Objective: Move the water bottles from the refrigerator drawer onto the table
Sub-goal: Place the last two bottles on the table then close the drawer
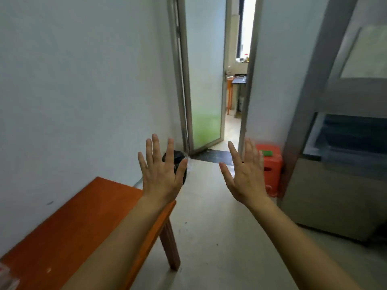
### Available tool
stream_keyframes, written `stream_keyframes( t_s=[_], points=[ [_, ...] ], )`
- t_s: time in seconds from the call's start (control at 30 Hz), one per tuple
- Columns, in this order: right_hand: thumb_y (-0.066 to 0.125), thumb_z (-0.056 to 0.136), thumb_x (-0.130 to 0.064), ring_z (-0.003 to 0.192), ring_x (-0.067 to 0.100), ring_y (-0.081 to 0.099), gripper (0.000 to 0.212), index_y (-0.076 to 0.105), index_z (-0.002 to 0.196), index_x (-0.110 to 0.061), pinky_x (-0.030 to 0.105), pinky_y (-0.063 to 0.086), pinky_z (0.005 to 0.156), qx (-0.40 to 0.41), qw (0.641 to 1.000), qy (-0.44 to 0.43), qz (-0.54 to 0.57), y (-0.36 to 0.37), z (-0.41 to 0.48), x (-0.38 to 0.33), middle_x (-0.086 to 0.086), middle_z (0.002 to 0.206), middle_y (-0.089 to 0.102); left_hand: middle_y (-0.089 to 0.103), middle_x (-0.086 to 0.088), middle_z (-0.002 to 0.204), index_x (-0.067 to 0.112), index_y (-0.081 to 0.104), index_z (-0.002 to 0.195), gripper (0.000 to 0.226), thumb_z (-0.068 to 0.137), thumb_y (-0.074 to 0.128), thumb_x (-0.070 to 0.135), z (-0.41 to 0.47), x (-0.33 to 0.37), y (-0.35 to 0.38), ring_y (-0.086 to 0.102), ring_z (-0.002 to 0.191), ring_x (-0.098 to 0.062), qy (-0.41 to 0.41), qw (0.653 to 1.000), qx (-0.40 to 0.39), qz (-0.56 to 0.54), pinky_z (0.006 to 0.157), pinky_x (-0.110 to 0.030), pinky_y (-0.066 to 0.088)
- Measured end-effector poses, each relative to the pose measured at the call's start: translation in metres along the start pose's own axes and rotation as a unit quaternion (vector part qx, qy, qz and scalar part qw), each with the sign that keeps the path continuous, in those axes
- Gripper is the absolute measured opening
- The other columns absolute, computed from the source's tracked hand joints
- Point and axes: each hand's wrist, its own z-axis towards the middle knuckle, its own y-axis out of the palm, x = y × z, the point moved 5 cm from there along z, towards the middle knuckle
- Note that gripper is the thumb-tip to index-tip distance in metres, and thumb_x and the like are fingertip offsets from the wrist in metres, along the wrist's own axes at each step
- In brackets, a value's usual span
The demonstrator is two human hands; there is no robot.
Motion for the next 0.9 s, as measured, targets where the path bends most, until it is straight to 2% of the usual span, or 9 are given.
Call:
stream_keyframes(
  t_s=[0.07,0.17,0.23,0.4,0.5,0.57,0.63,0.77,0.9],
  points=[
    [0.029,0.097,-0.06,0.153,0.034,0.004,0.069,0.018,0.158,-0.03,0.056,0.009,0.121,0.018,0.999,0.034,-0.028,-0.021,-0.008,0.06,0.015,0.165,0.006,-0.015,-0.012,0.165,0.03,-0.002,0.158,0.072,0.097,0.008,0.066,0.011,0.059,0.028,-0.013,0.152,-0.029,0.041,0.999,-0.011,-0.019,0.12,-0.059,0.001],
    [0.034,0.098,-0.06,0.153,0.032,-0.002,0.077,0.003,0.159,-0.027,0.053,0.002,0.122,0.033,0.994,0.089,-0.054,-0.043,-0.025,0.145,0.013,0.166,-0.005,-0.012,-0.014,0.165,0.027,0.001,0.159,0.074,0.097,0.009,0.066,0.024,0.144,0.073,-0.01,0.152,-0.031,0.103,0.993,-0.033,-0.042,0.12,-0.061,0.005],
    [0.03,0.096,-0.063,0.153,0.031,-0.006,0.081,-0.004,0.159,-0.025,0.052,0.0,0.122,0.037,0.988,0.13,-0.078,-0.053,-0.036,0.198,0.012,0.166,-0.01,-0.014,-0.013,0.165,0.027,-0.001,0.159,0.076,0.096,0.006,0.069,0.032,0.198,0.107,-0.013,0.152,-0.03,0.138,0.987,-0.052,-0.068,0.12,-0.061,0.003],
    [0.033,0.095,-0.061,0.153,0.033,-0.003,0.082,0.004,0.16,-0.021,0.057,0.007,0.122,0.023,0.968,0.203,-0.147,-0.068,-0.038,0.324,0.016,0.165,-0.009,-0.016,-0.012,0.165,0.025,0.001,0.159,0.079,0.094,0.009,0.07,0.063,0.328,0.194,-0.014,0.152,-0.031,0.213,0.965,-0.098,-0.121,0.12,-0.061,0.003],
    [0.032,0.095,-0.062,0.153,0.032,-0.008,0.083,-0.007,0.159,-0.025,0.056,0.007,0.122,0.007,0.953,0.244,-0.182,-0.083,-0.024,0.394,0.014,0.164,-0.017,-0.024,-0.01,0.163,0.028,-0.007,0.158,0.08,0.092,0.005,0.072,0.09,0.403,0.239,-0.023,0.15,-0.03,0.246,0.952,-0.132,-0.129,0.12,-0.06,-0.002],
    [0.031,0.097,-0.062,0.153,0.031,-0.01,0.082,-0.011,0.158,-0.026,0.055,0.007,0.122,0.008,0.943,0.264,-0.203,-0.099,-0.013,0.434,0.013,0.164,-0.02,-0.03,-0.009,0.161,0.03,-0.015,0.156,0.078,0.093,0.008,0.071,0.108,0.451,0.264,-0.028,0.148,-0.029,0.275,0.94,-0.151,-0.136,0.12,-0.059,-0.004],
    [0.036,0.097,-0.06,0.153,0.031,-0.009,0.084,-0.007,0.159,-0.024,0.054,0.008,0.122,0.012,0.933,0.285,-0.221,-0.117,-0.004,0.47,0.014,0.164,-0.019,-0.035,-0.009,0.159,0.031,-0.02,0.154,0.078,0.095,0.012,0.069,0.125,0.497,0.284,-0.031,0.146,-0.028,0.307,0.926,-0.17,-0.142,0.12,-0.06,-0.004],
    [0.044,0.097,-0.056,0.153,0.033,-0.005,0.085,-0.002,0.159,-0.022,0.053,0.006,0.123,0.045,0.912,0.338,-0.228,-0.149,0.0,0.532,0.019,0.165,-0.011,-0.036,-0.009,0.158,0.03,-0.016,0.156,0.077,0.096,0.016,0.067,0.148,0.576,0.312,-0.031,0.146,-0.028,0.362,0.899,-0.194,-0.152,0.12,-0.06,-0.003],
    [0.044,0.097,-0.055,0.153,0.033,-0.007,0.086,-0.005,0.159,-0.022,0.051,0.005,0.122,0.053,0.902,0.373,-0.211,-0.154,0.002,0.59,0.019,0.164,-0.014,-0.036,-0.009,0.158,0.03,-0.016,0.156,0.077,0.096,0.014,0.068,0.156,0.634,0.342,-0.03,0.147,-0.029,0.397,0.882,-0.213,-0.139,0.12,-0.058,-0.004]
  ],
)
